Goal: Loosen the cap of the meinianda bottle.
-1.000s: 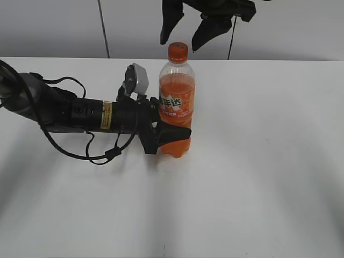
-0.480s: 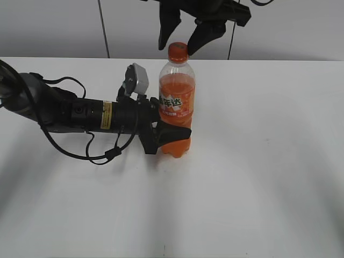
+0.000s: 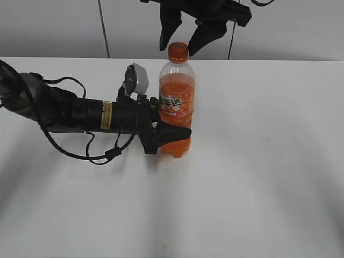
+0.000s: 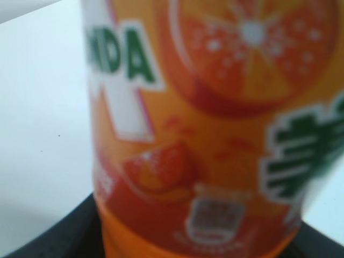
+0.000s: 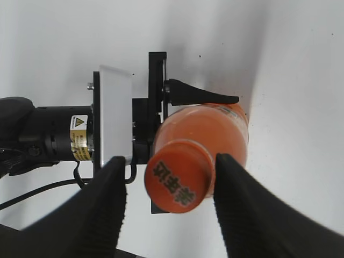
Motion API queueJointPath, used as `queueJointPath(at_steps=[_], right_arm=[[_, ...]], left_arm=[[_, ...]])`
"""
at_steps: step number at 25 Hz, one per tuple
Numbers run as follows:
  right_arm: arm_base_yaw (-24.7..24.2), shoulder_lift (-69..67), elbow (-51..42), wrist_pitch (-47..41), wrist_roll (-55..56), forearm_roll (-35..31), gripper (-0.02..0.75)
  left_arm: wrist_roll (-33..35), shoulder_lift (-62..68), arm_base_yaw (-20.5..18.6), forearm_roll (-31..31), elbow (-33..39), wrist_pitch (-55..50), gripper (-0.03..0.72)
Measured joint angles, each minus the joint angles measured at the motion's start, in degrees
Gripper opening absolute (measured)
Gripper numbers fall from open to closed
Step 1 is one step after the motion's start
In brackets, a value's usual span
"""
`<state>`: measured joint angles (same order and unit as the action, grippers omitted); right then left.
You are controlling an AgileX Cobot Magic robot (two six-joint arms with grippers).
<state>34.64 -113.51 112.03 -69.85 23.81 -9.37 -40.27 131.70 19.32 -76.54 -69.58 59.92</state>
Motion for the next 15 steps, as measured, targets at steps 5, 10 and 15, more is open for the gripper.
queueJointPath(at_steps=[5,10,15], right_arm=[[0.0,0.0,0.0,0.1,0.0,0.0,0.375],[0.0,-0.7,0.0,0.0,-0.4,0.0,0.313],[0.0,-0.7,0.0,0.0,-0.7,0.0,0.307]], left_arm=[[0.0,0.0,0.0,0.0,0.0,0.0,0.412],[0.0,0.0,0.0,0.0,0.0,0.0,0.412],[0.0,0.0,0.0,0.0,0.0,0.0,0.412]])
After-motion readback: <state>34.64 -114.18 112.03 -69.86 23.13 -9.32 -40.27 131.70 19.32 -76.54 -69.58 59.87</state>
